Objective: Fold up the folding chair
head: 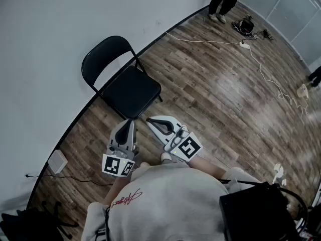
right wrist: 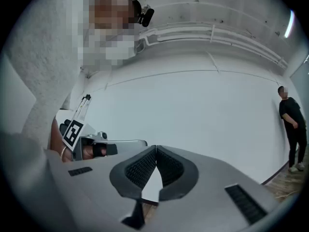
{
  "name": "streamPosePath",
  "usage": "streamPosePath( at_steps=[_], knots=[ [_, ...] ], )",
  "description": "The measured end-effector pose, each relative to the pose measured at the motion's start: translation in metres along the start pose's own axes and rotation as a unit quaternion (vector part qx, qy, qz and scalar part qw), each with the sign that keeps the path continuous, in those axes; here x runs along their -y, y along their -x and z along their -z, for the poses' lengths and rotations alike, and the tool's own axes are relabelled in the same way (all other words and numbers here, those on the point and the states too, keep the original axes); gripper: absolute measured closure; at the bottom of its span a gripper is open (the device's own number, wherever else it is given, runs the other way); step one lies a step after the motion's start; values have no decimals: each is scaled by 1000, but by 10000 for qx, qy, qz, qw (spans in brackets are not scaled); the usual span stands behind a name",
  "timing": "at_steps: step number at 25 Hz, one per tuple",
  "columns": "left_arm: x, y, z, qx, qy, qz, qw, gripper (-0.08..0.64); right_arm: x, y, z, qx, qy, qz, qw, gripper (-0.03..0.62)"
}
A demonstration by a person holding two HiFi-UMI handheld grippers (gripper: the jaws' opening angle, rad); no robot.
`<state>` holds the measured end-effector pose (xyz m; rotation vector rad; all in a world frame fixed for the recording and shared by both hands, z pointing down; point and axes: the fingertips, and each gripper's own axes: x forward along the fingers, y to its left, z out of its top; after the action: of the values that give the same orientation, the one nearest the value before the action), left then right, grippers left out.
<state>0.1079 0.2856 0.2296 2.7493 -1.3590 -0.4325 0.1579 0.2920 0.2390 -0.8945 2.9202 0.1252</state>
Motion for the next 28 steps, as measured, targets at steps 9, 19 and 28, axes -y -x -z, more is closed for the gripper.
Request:
streamPosePath(
  at_steps=[9,19,28],
  knots=[
    [-3,-1,1,27,53,-41,10000,541,4,0,-1,60,66,60,9999,577],
    [4,0,1,-4,-65,-116,9999,543,11,7,-1,81,7,160,9998,577],
    [1,-5,3,12,-132,-475,9988,543,31,7,-3,279,-43,144,9995,575]
  ],
)
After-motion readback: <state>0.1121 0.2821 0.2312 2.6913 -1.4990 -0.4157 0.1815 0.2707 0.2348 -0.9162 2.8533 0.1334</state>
